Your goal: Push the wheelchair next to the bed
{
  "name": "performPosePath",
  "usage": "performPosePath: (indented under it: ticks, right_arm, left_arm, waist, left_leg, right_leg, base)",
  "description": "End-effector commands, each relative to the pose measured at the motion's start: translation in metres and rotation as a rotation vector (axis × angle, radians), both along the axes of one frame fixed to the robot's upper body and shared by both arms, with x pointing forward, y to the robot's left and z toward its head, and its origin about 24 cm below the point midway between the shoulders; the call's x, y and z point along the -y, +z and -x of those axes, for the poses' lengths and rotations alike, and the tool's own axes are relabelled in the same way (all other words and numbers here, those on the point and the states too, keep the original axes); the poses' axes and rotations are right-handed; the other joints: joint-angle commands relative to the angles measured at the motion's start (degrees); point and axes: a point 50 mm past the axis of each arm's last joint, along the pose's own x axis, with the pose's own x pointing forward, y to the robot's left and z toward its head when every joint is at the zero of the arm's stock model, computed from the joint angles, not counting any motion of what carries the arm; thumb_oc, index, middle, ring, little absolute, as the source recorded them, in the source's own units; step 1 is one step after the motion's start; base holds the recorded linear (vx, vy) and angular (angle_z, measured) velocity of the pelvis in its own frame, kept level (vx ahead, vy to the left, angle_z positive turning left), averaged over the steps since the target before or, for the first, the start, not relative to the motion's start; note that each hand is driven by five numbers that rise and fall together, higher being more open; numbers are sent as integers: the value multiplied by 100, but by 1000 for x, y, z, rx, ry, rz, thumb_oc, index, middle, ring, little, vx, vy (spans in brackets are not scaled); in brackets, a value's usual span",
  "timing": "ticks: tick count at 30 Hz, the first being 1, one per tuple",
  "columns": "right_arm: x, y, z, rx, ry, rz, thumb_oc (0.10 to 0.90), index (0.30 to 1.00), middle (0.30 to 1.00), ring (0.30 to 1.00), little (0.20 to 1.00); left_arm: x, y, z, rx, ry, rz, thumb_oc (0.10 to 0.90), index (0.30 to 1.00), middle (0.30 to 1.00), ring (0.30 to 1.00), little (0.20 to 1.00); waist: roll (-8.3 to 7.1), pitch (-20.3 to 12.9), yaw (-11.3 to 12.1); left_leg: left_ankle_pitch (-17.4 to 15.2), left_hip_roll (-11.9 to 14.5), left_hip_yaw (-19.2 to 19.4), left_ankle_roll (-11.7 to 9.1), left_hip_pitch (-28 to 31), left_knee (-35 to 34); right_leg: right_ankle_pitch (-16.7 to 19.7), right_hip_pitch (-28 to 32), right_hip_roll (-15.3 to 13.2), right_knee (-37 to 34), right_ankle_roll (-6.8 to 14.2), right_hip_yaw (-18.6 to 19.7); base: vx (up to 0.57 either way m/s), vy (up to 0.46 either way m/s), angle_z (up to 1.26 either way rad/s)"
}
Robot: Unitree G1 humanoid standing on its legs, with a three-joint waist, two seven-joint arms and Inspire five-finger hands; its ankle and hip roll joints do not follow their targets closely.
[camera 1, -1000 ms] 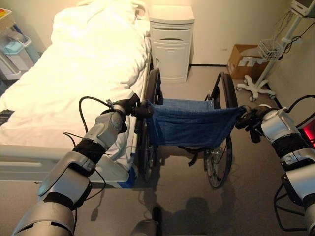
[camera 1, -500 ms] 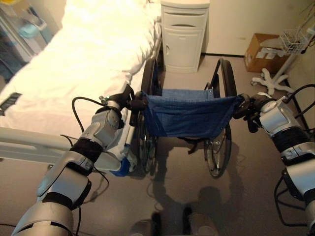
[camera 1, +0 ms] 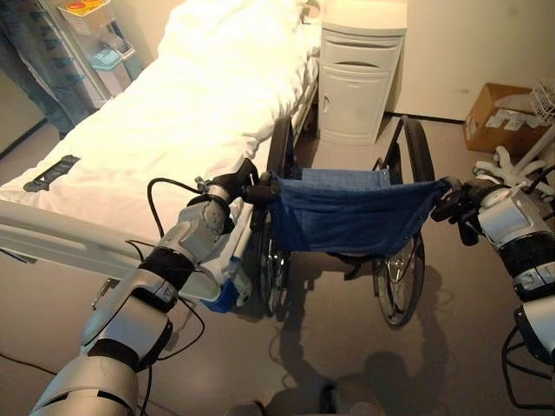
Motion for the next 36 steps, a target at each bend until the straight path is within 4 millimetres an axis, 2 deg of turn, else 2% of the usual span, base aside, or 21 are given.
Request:
performPosePath:
  ticks: [1, 2, 4, 6, 7, 9, 10, 11, 14, 18, 22, 27, 30, 33, 35, 36]
  right_arm:
    - [-36, -65, 7, -195, 166, -139, 400, 300, 300, 300, 300]
    - [-36, -69, 9, -205, 167, -145, 400, 300, 300, 300, 300]
    - [-37, -79, 14, -243, 167, -150, 400, 300, 300, 300, 300]
    - [-39, -84, 16, -228, 158, -160, 400, 300, 300, 300, 300]
    - [-41, -85, 14, -196, 161, -168, 400, 300, 300, 300, 300]
    - [-46, -78, 9, -159, 167, -186, 400, 300, 300, 300, 300]
    - [-50, -71, 4, -144, 179, -177, 400, 300, 300, 300, 300]
    - [-50, -71, 4, -144, 179, -177, 400, 300, 300, 300, 300]
    - [-56, -54, -6, -94, 198, -172, 400, 300, 300, 300, 300]
    - [-63, -46, -13, -47, 203, -181, 400, 300, 300, 300, 300]
    - [-76, -43, -17, -96, 212, -248, 400, 300, 300, 300, 300]
    - [-90, -54, -17, -92, 269, -282, 400, 300, 300, 300, 300]
    - [-97, -52, -20, -20, 285, -255, 400, 300, 300, 300, 300]
    - [-101, -43, -24, 53, 295, -235, 400, 300, 300, 300, 300]
    - [-108, -30, -29, 132, 325, -227, 400, 300, 300, 300, 300]
    - [-115, -16, -33, 233, 360, -162, 400, 300, 300, 300, 300]
  left_arm:
    - [-22, -59, 21, -224, 54, -79, 400, 300, 300, 300, 300]
    - [-30, -59, 23, -240, 66, -74, 400, 300, 300, 300, 300]
    - [-38, -57, 24, -255, 59, -90, 400, 300, 300, 300, 300]
    - [-43, -49, 22, -245, 65, -99, 400, 300, 300, 300, 300]
    - [-47, -39, 18, -223, 80, -106, 400, 300, 300, 300, 300]
    - [-48, -23, 13, -190, 92, -119, 400, 300, 300, 300, 300]
    - [-49, -17, 11, -168, 109, -112, 400, 300, 300, 300, 300]
    - [-49, -17, 11, -168, 109, -112, 400, 300, 300, 300, 300]
    - [-49, -1, 7, -100, 122, -115, 400, 300, 300, 300, 300]
    - [-43, 4, 4, -68, 123, -111, 400, 300, 300, 300, 300]
    - [-39, 6, 2, -52, 117, -112, 400, 300, 300, 300, 300]
    - [-42, -3, 5, -70, 134, -119, 400, 300, 300, 300, 300]
    - [-45, -8, 7, -58, 160, -107, 400, 300, 300, 300, 300]
    - [-45, -8, 8, -32, 183, -91, 400, 300, 300, 300, 300]
    - [-45, -7, 7, -8, 198, -87, 400, 300, 300, 300, 300]
    - [-46, -8, 8, 11, 214, -78, 400, 300, 300, 300, 300]
  waist:
    - [264, 784, 415]
    - [290, 733, 467]
    - [273, 637, 513]
    - [226, 626, 568]
    - [179, 616, 628]
    - [135, 637, 696]
    - [142, 640, 730]
    - [140, 641, 732]
    - [153, 655, 858]
    - [172, 596, 968]
    - [157, 516, 1086]
    - [123, 463, 1212]
    - [108, 441, 1250]
    - [102, 424, 1271]
    - [97, 424, 1294]
    - [97, 430, 1317]
  left_leg:
    - [1735, 406, -371, 43, -473, -666]
    - [1462, 318, -328, 166, -519, -406]
    - [1124, 146, -357, 257, -610, 34]
    - [981, 21, -342, 305, -579, 141]
    - [925, -101, -328, 364, -521, 29]
    - [939, -197, -314, 392, -491, -170]
    - [975, -225, -188, 405, -401, -391]
    - [980, -226, -184, 406, -395, -402]
    - [1069, -251, 74, 399, -233, -811]
    - [1091, -251, 279, 417, -201, -931]
    - [1062, -247, 554, 460, -239, -884]
    - [1001, -248, 792, 524, -118, -892]
    - [988, -243, 883, 549, -127, -861]
    - [973, -244, 906, 558, -153, -840]
    - [965, -252, 901, 556, -169, -828]
    - [942, -255, 898, 565, -165, -827]
  right_leg:
    - [621, 905, 227, -864, 289, 107]
    - [443, 984, 93, -702, 341, 150]
    - [381, 955, -65, -547, 437, 92]
    - [435, 958, -194, -559, 531, 59]
    - [559, 821, -365, -585, 681, -43]
    - [725, 641, -521, -670, 806, -159]
    - [889, 476, -654, -740, 885, -362]
    - [891, 476, -655, -742, 886, -359]
    - [1270, 398, -935, -997, 992, -739]
    - [1380, 433, -1069, -1066, 1002, -1072]
    - [1381, 506, -1137, -1084, 969, -1370]
    - [1354, 682, -1175, -1065, 982, -1720]
    - [1351, 746, -1141, -1102, 975, -1802]
    - [1367, 770, -1132, -1149, 986, -1801]
    - [1395, 780, -1137, -1180, 996, -1808]
    - [1407, 779, -1151, -1173, 1004, -1833]
  base:
    - [459, 360, -112]
    - [461, 373, -127]
    - [390, 296, -115]
    - [256, 210, -89]
    - [141, 195, -67]
    - [76, 212, -19]
    - [81, 189, -19]
    - [107, 214, -69]
    - [66, 152, -58]
    - [70, 125, -35]
    - [63, 88, -15]
    - [75, 45, -8]
    - [33, 10, -5]
    - [6, -2, 4]
    - [-11, -15, -2]
    - [-16, -22, -4]
